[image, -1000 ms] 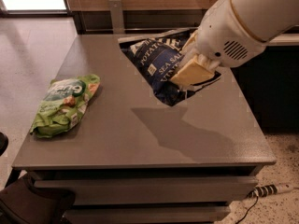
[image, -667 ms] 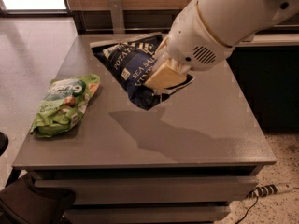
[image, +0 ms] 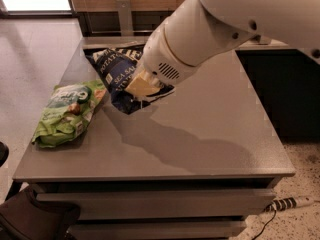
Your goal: Move blue chip bag near green rice chip bag
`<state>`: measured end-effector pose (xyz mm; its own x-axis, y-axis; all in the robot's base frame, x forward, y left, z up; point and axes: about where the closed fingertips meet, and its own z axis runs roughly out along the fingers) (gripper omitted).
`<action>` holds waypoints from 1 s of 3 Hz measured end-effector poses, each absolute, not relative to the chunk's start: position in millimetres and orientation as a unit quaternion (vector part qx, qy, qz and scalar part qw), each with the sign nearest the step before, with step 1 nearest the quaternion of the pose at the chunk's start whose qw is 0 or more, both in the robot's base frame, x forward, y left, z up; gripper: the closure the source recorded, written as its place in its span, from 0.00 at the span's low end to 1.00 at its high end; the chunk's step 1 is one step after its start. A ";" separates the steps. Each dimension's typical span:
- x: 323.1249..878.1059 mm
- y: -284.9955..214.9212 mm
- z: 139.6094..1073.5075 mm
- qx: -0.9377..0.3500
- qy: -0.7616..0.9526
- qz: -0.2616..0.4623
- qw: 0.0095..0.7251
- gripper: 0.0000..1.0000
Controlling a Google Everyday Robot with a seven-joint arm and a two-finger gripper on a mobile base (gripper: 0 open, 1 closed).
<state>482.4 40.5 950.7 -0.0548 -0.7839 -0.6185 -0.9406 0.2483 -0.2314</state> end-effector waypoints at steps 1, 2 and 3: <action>482.2 42.6 953.7 -0.600 0.716 0.116 0.337 0.74; 481.2 43.5 955.2 -0.601 0.715 0.115 0.338 0.52; 479.8 44.6 957.1 -0.602 0.714 0.114 0.339 0.28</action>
Offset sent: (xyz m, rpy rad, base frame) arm 0.0010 0.0015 0.0019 0.0052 -0.0059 -0.0060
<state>479.8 44.6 957.1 -0.0458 -0.7825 -0.6210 -0.9368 0.2495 -0.2453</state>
